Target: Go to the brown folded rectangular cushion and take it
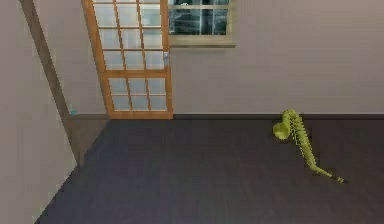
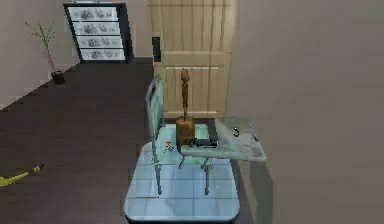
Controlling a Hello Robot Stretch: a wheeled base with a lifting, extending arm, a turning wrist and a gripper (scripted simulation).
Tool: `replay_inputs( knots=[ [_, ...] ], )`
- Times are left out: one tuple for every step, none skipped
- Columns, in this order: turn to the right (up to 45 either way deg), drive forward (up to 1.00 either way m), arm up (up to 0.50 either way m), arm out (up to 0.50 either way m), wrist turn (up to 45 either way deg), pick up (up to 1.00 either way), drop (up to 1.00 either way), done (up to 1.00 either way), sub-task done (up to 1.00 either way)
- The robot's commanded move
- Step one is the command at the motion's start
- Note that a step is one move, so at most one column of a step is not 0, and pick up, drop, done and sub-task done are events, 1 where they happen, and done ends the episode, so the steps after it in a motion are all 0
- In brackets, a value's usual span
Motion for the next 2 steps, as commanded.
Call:
replay_inputs(
  knots=[
    [0.0, 0.10, 0.00, 0.00, 0.0, 0.00, 0.00, 0.00, 0.00],
    [-15.0, 0.00, 0.00, 0.00, 0.0, 0.00, 0.00, 0.00, 0.00]
  ],
)
